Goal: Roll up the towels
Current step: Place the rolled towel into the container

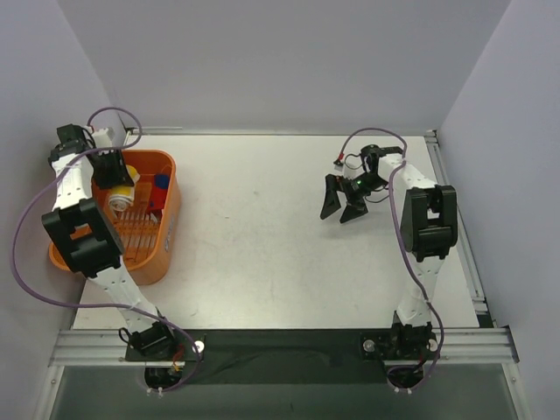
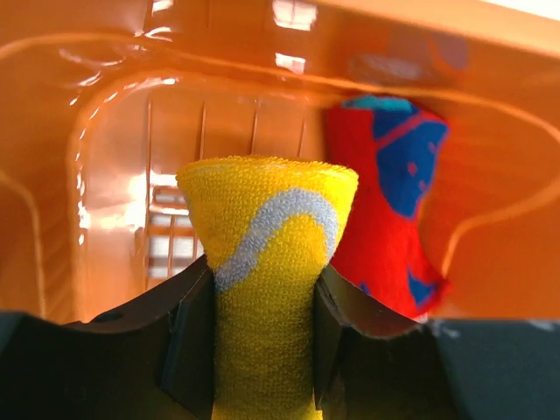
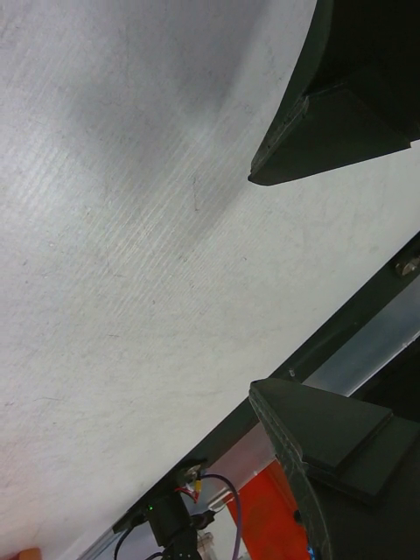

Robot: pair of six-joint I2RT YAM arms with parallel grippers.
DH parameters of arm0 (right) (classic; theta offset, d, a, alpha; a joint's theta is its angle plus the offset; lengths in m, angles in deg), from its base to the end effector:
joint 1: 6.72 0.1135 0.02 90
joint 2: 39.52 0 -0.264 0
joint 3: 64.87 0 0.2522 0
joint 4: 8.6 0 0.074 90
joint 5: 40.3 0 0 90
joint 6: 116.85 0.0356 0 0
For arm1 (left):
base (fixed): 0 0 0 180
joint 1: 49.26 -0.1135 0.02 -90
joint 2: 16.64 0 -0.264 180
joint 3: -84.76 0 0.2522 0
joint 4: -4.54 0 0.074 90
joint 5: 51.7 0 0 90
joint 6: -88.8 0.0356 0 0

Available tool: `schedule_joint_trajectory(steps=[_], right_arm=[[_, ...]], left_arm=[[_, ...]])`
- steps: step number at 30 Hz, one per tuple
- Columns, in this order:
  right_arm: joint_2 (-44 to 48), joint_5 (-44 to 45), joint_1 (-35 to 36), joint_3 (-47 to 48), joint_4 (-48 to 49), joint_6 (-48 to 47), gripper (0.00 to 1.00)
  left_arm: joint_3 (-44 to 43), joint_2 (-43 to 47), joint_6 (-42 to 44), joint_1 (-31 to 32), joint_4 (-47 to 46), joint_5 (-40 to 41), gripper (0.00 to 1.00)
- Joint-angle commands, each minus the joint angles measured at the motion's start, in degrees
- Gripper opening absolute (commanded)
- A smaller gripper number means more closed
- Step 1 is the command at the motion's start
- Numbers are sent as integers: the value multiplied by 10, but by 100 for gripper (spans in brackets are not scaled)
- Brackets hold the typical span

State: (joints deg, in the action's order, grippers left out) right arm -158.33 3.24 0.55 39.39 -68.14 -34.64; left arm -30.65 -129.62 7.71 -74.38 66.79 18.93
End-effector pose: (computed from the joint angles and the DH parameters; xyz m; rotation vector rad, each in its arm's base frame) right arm 0.4117 0.0785 0.1867 -0.5041 2.6022 1.1340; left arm 0.3936 0.1715 0.2742 -0.2420 2.5265 -0.2137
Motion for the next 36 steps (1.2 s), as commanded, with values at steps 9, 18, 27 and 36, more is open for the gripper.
schedule_joint_trajectory(steps=[9, 18, 27, 36], right_arm=[[-3, 22, 0, 19, -37, -13, 100], [-1, 22, 0, 13, -41, -16, 100], [8, 18, 1, 7, -44, -21, 100], [7, 13, 0, 10, -45, -21, 100]], left_arm=[[24, -52, -65, 50, -124, 48, 4], [50, -86, -56, 61, -154, 55, 16], [79, -91, -12, 46, -161, 4, 20], [98, -66, 40, 44, -152, -1, 35]])
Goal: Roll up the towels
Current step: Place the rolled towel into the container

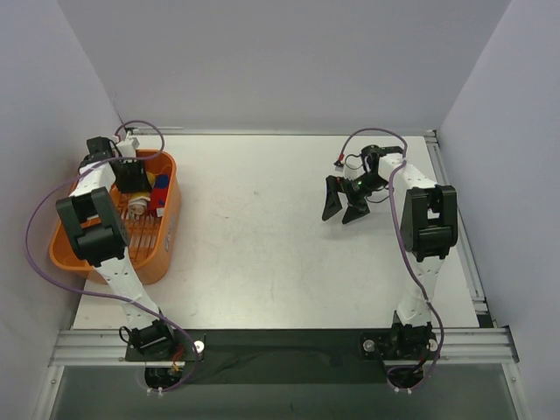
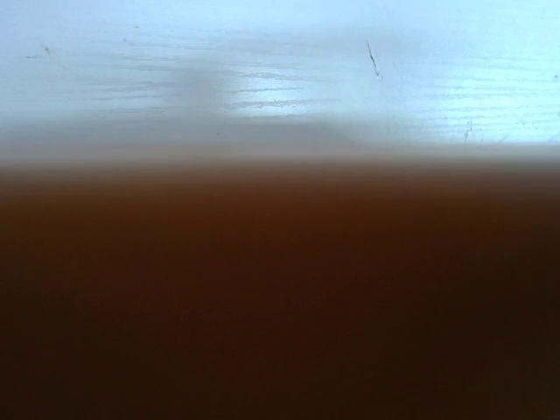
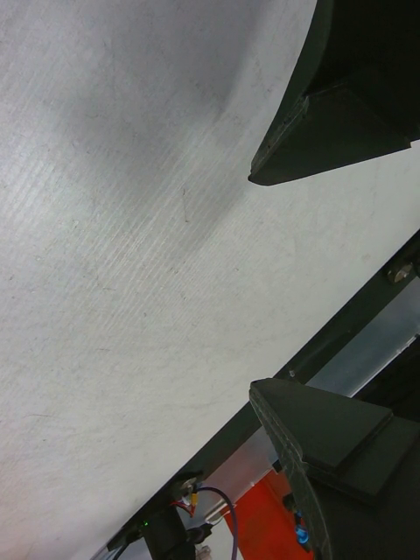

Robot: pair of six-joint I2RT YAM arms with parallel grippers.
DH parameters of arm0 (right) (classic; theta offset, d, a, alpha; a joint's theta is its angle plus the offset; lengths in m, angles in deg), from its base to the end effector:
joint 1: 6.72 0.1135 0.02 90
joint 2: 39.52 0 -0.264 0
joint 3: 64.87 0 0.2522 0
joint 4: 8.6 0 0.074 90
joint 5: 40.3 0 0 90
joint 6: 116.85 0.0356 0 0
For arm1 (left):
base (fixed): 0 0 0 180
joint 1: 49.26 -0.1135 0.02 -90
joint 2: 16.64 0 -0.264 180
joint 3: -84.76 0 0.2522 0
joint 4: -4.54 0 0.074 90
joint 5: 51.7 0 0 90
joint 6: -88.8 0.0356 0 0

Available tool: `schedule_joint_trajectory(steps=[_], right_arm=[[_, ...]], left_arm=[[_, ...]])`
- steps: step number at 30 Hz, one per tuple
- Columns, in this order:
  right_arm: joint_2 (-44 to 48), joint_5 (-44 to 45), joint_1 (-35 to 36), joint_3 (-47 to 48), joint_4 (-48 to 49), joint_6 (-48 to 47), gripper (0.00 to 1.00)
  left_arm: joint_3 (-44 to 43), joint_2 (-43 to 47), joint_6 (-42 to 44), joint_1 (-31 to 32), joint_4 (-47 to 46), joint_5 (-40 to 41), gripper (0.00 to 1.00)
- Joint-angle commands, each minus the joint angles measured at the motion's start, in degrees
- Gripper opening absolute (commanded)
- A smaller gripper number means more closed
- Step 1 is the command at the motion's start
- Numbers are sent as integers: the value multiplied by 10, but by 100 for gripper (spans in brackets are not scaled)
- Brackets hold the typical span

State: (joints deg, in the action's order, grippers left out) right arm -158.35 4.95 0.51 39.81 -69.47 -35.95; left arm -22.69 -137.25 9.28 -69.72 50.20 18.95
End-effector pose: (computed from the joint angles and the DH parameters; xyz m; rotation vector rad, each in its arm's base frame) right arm 0.4110 0.0774 0.1872 -0.5220 2.6213 1.0928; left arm 0.4311 0.1482 0.1912 -0.0999 2.5232 -0.2267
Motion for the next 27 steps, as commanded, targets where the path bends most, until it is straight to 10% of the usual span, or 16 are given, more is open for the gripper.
schedule_joint_trajectory(steps=[1, 27], right_arm=[[8, -4, 1, 7, -32, -7, 100], [17, -15, 2, 15, -32, -6, 100]], left_arm=[[21, 11, 21, -2, 15, -2, 35], [22, 86, -20, 17, 28, 35, 76]])
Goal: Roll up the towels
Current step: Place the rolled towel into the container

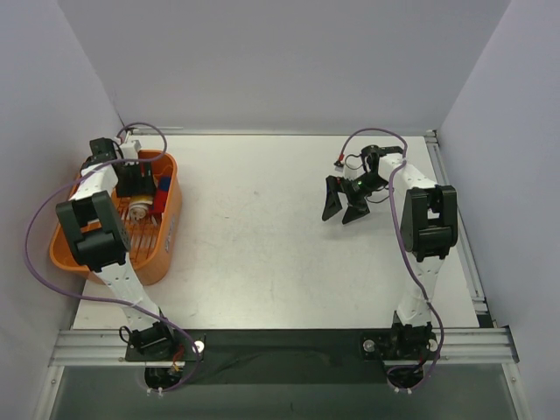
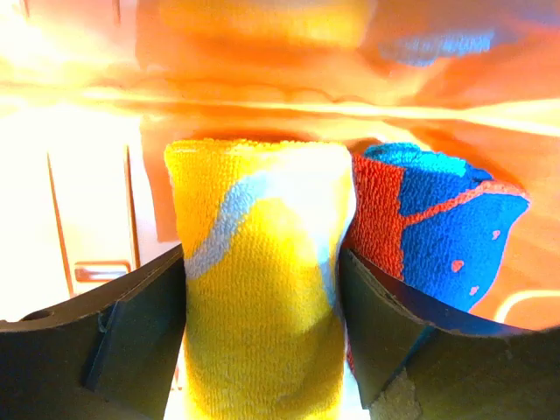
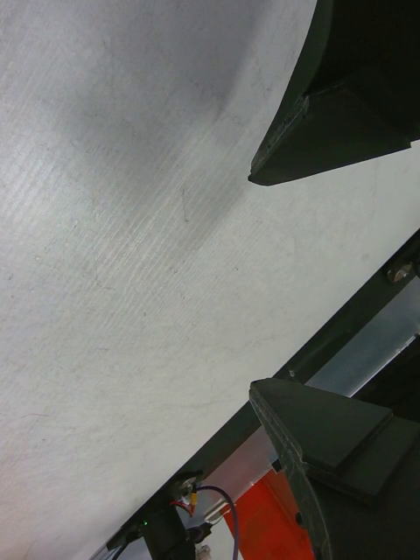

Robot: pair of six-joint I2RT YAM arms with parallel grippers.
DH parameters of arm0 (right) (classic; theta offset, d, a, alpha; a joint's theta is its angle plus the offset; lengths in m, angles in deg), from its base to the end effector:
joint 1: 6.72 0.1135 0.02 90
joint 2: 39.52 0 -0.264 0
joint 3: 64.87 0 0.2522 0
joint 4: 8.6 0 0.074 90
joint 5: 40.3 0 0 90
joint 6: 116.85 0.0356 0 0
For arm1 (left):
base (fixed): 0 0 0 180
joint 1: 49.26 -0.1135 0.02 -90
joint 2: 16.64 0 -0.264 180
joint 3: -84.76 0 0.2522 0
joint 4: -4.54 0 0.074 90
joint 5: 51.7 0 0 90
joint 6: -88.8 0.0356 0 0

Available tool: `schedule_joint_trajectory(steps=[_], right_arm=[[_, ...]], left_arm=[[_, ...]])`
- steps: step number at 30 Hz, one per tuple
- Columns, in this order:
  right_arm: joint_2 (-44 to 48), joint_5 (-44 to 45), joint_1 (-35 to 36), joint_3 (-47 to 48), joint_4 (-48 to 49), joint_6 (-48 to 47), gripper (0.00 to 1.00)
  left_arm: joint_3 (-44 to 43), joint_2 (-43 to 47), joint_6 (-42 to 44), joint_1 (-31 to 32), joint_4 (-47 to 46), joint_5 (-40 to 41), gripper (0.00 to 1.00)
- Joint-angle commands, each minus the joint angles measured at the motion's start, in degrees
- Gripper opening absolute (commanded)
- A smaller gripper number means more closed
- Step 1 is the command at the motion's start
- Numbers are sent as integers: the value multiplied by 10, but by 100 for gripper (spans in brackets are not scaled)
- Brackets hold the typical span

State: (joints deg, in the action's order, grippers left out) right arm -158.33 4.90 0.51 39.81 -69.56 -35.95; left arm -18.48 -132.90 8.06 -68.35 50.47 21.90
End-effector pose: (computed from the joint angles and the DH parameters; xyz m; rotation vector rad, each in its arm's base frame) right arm 0.4109 0.0774 0.1873 -0.5216 2.6220 1.0944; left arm 0.4175 0.1339 0.2008 -0.1165 2.5429 -0.1823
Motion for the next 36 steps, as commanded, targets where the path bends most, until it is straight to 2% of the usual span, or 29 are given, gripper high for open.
schedule_joint_trajectory(steps=[1, 4, 5, 7, 9, 15, 18, 25, 26, 30, 32, 36], right_arm=[[15, -15, 2, 16, -32, -5, 100], [14, -19, 2, 22, -32, -4, 100], [13, -20, 2, 23, -32, -3, 100], [12, -23, 2, 27, -32, -2, 100], [10, -25, 2, 29, -32, -1, 100], [10, -30, 1, 37, -31, 0, 100], [17, -31, -3, 43, -31, 0, 100], [53, -14, -28, 55, -30, 1, 100], [59, -9, -35, 60, -29, 2, 100], [92, 59, -47, 65, -18, 22, 100], [117, 96, -47, 57, -7, 47, 100], [179, 136, -47, 11, 14, 66, 100]], left_arm=[[-24, 46, -7, 5, 27, 9, 76], [-37, 58, -8, 5, 34, 11, 77], [-40, 66, -6, 5, 38, 11, 81], [-45, 74, -5, 6, 40, 12, 83], [-47, 84, -2, 9, 46, 15, 94], [-69, 119, 12, 16, 62, 15, 97], [-80, 161, 35, 41, 69, 26, 97], [-169, 203, 35, 165, 128, 102, 97], [-184, 206, 36, 204, 133, 103, 97], [-234, 195, 61, 290, 199, 87, 97], [-229, 195, 56, 317, 220, 88, 97], [-159, 205, 9, 375, 220, 105, 97]])
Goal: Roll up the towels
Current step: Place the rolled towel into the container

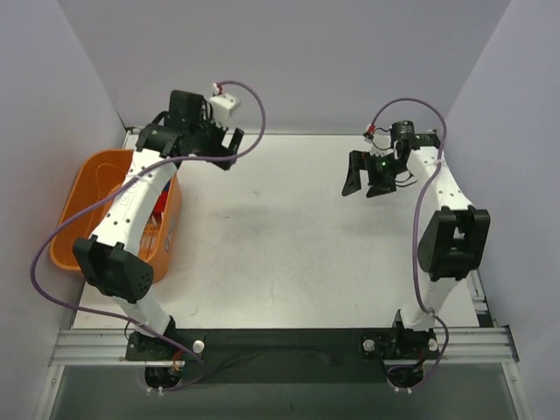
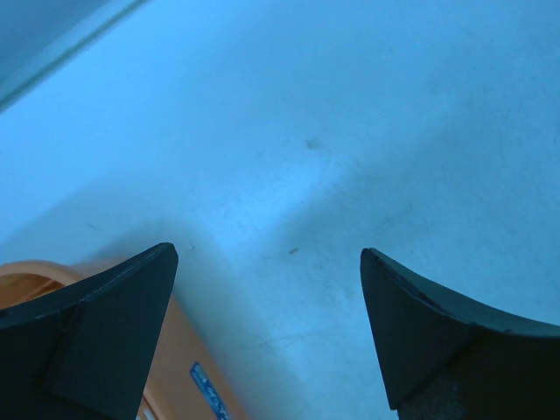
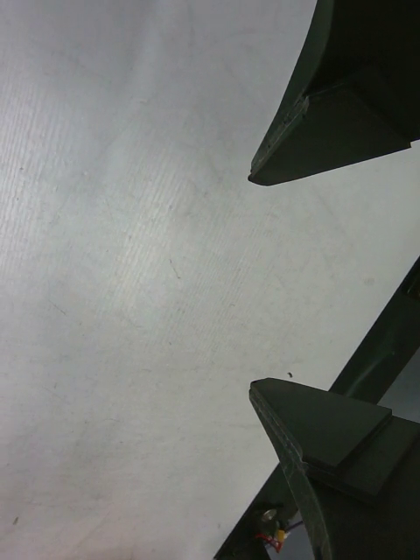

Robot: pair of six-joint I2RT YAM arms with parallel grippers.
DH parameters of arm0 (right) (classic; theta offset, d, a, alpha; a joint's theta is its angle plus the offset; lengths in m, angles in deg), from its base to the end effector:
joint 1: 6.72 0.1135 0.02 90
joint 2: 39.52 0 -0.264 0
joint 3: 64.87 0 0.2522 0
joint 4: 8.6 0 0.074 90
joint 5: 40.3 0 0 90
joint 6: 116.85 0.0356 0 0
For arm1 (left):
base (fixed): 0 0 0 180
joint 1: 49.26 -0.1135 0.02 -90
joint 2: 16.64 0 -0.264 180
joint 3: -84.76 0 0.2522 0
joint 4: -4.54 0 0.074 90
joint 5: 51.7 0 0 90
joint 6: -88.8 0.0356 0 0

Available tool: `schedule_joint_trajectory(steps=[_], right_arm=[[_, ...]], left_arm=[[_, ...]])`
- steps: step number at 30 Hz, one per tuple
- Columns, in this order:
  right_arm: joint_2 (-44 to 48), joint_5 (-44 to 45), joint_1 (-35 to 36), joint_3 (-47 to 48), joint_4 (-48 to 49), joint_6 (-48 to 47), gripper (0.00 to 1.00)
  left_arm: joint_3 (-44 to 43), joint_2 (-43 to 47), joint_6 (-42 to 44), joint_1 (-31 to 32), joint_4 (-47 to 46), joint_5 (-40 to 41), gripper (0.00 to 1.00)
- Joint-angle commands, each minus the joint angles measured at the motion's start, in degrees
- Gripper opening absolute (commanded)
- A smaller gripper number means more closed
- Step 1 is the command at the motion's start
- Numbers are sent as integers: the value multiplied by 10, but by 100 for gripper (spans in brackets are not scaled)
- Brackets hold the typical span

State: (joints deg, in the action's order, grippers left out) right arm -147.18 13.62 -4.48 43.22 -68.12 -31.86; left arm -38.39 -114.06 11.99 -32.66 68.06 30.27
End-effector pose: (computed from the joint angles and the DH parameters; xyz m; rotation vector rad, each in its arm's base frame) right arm 0.4039 0.0368 0.2788 -0.3799 2.4627 0.7915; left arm 0.3509 -0.1098 0.4178 0.6468 2.1335 -0.1888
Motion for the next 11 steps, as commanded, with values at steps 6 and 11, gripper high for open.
schedule_joint_trajectory(steps=[6, 11], right_arm=[[176, 51, 4, -113, 37, 44, 100], [247, 70, 4, -165, 50, 42, 100]], left_arm=[[122, 45, -79, 19, 26, 2, 97], [150, 73, -95, 6, 10, -37, 97]])
